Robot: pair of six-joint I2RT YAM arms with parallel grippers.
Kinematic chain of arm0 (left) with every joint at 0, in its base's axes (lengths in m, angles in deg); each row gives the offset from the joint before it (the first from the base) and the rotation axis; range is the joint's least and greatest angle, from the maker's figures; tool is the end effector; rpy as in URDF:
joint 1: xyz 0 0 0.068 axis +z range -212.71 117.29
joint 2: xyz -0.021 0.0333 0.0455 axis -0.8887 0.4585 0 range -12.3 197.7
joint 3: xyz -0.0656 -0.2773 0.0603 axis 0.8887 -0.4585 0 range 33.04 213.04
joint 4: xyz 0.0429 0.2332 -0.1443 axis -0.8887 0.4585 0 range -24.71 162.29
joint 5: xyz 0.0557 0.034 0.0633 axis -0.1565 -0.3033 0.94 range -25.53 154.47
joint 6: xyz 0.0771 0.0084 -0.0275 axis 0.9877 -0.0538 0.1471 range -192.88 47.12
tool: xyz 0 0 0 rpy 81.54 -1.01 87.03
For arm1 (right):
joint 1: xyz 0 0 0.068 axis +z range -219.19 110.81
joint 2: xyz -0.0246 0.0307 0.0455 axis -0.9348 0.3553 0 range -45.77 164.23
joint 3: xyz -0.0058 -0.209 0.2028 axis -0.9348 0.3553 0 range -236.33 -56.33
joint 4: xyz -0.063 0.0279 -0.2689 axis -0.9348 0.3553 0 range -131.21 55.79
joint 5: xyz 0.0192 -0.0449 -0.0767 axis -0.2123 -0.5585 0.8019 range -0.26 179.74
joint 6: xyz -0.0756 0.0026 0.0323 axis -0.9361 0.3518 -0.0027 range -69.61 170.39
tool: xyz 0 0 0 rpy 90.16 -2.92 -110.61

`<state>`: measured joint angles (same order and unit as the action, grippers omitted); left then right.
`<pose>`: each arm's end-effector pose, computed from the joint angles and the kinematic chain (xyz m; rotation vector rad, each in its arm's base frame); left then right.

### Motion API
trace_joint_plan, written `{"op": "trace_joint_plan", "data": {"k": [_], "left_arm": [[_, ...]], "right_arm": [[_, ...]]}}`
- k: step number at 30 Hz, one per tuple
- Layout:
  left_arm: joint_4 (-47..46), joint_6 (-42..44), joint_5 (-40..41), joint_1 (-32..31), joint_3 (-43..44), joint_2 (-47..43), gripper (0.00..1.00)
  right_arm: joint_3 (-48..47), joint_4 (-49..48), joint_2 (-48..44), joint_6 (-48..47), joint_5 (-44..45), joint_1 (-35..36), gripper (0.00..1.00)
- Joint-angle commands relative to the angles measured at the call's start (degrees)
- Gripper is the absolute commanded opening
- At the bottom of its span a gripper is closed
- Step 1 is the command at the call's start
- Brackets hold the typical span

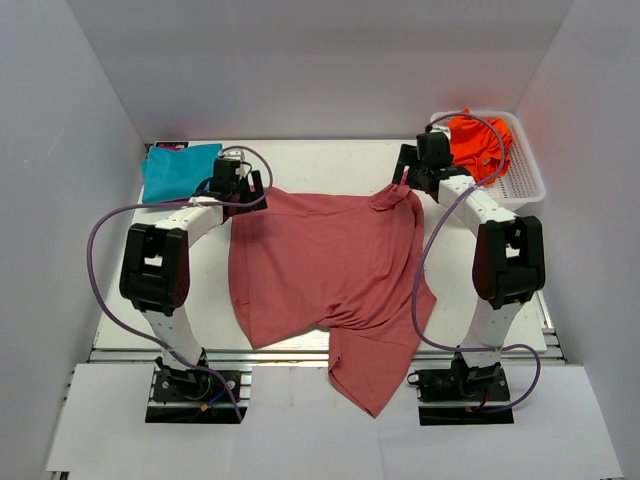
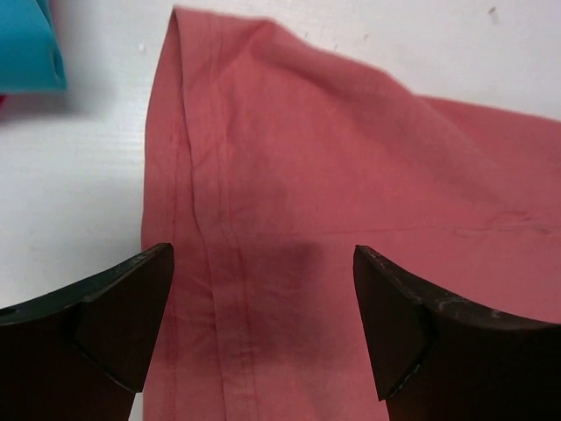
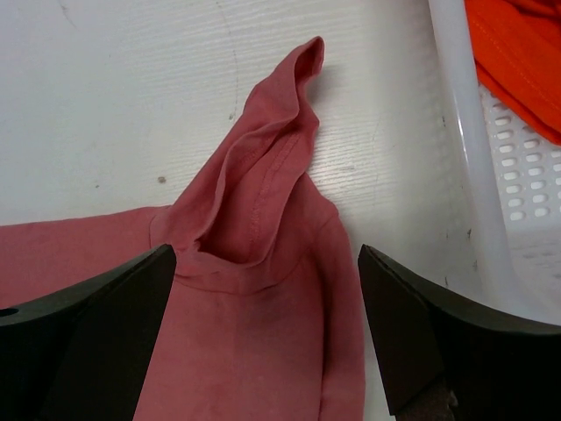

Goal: Fold and stack the t-shirts
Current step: Flatten out the tshirt

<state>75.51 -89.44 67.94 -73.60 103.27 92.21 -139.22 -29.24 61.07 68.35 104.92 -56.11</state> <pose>0.4379 -0.0799 0.1874 -0.1461 2.3470 -0.1649 0.4735 0.0908 0.2488 0.2397 2.1595 0.0175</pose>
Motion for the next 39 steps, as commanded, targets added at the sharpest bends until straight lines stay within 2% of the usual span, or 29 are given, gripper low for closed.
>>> {"op": "trace_joint_plan", "data": {"k": [1, 7, 12, 20, 27, 28, 31, 36, 39], "left_arm": [[-2.6, -1.5, -1.8, 0.6, -1.6, 0.5, 0.92], [-4.1, -2.1, -7.7, 2.3, -1.0, 4.4, 0.85], [-4.1, -2.6, -8.2, 3.5, 0.3, 7.2, 0.83], [-7.8, -2.6, -13.6, 4.6, -1.6, 7.2, 0.75], [-8.4, -3.1, -14.8, 4.6, -1.6, 7.0, 0.5], [-8.4, -3.1, -15.3, 4.6, -2.2, 7.0, 0.41], [-8.4, -3.1, -14.6, 4.6, -2.2, 6.5, 0.26], [-6.8, -3.1, -12.9, 5.1, -1.6, 7.2, 0.23], [-5.3, -2.6, -12.3, 5.1, -0.2, 8.5, 0.28]], "right_arm": [[0.4, 0.1, -1.3, 0.2, -1.0, -0.2, 0.9], [0.5, 0.5, -1.2, 0.2, -1.2, -0.3, 0.9], [0.5, 1.3, -1.3, 0.3, -0.8, -0.3, 0.9], [0.4, 1.6, -0.9, 0.4, -0.7, -0.3, 0.9], [0.4, 1.7, -0.4, 0.3, -0.5, -0.3, 0.9], [0.3, 1.6, -0.2, 0.2, -0.6, -0.3, 0.9], [-0.1, 2.0, 0.3, 0.4, -0.4, -0.3, 0.9], [-0.2, 2.1, 0.3, 0.3, -0.5, -0.3, 0.9], [-0.2, 2.5, 0.3, 0.2, 0.0, -0.3, 0.9]]}}
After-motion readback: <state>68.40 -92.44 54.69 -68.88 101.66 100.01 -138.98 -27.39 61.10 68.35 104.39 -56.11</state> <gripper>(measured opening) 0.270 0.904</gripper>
